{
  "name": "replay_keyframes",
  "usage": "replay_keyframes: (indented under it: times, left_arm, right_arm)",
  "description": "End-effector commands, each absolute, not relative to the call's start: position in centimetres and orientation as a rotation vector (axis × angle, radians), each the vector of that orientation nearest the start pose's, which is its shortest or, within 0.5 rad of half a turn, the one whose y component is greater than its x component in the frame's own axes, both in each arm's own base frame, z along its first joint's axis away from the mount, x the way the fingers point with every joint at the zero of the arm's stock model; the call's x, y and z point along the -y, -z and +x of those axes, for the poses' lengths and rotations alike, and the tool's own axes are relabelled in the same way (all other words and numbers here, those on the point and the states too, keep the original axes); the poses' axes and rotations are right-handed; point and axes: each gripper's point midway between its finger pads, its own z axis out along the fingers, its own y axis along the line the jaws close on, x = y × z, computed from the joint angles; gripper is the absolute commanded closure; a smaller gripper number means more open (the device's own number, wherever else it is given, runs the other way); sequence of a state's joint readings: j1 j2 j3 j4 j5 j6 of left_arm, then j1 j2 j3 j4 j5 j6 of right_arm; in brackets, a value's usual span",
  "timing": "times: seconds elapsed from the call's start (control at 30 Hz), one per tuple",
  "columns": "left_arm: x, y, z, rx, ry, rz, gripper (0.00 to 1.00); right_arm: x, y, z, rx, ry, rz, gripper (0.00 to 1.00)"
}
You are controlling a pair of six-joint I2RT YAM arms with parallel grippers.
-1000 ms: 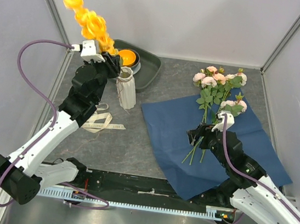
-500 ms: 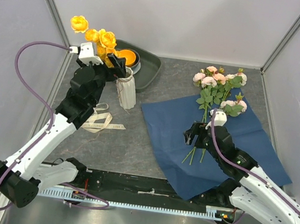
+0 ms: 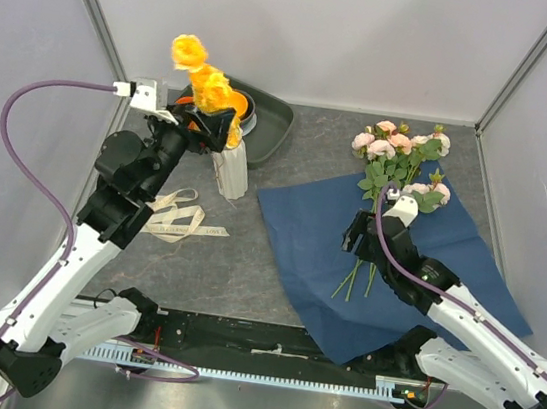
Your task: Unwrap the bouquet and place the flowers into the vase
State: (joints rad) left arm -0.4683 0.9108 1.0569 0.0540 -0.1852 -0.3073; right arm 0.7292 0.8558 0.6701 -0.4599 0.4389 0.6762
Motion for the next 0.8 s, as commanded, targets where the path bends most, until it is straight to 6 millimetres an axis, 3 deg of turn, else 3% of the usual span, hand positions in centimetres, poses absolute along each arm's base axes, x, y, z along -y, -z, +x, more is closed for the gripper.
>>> replay_keyframes:
  times: [0.0, 0.1, 0.2, 0.23, 0.27, 0.3, 0.37, 0.43, 0.47, 0.53, 0.63, 0.77]
  left_arm:
    - [19.5, -49.3, 25.4, -1.141, 0.751, 0.405, 0.16]
    - [21.6, -50.5, 21.8, -1.041, 0.864, 0.579, 0.17]
    - [20.6, -51.7, 20.4, -1.004, 0.841, 0.555, 0.21]
    - [19.9, -51.7, 20.8, -1.015, 0.810, 0.516, 0.21]
    - [17.9, -51.9, 22.4, -1.044, 0.731, 0.379, 0.21]
    - [16.7, -51.0, 23.7, -1.102, 0.679, 0.296, 0.22]
    - [13.6, -49.9, 26.6, -1.188, 0.551, 0.075, 0.40]
    - [12.6, -48.8, 27.9, -1.246, 0.481, 0.013, 0.40]
    - [12.3, -48.8, 28.1, -1.247, 0.470, -0.006, 0.30]
    - [12.8, -48.9, 27.8, -1.234, 0.491, 0.020, 0.25]
    - [13.7, -49.1, 27.4, -1.225, 0.534, 0.061, 0.24]
    - [14.5, -48.4, 27.8, -1.250, 0.548, 0.090, 0.27]
  right_arm:
    - [-11.7, -16.0, 25.2, -2.144, -0.191, 0.323, 0.23]
    - [-10.7, -15.5, 25.8, -2.172, -0.165, 0.349, 0.24]
    - [-10.3, -15.6, 26.1, -2.177, -0.170, 0.356, 0.24]
    - [-10.1, -15.8, 26.2, -2.173, -0.172, 0.359, 0.24]
    - [-10.0, -15.9, 26.3, -2.173, -0.174, 0.361, 0.24]
    - [-10.1, -16.0, 26.4, -2.173, -0.177, 0.359, 0.24]
    - [-10.4, -16.1, 26.5, -2.173, -0.196, 0.349, 0.24]
    - [-10.8, -16.1, 26.7, -2.168, -0.220, 0.351, 0.24]
    - [-11.5, -15.9, 26.7, -2.181, -0.256, 0.334, 0.24]
    - [-13.4, -15.9, 27.1, -2.181, -0.359, 0.266, 0.23]
    - [-18.7, -16.8, 26.9, -2.174, -0.642, 0.025, 0.19]
    - [-20.2, -17.4, 27.9, -2.173, -0.666, -0.032, 0.18]
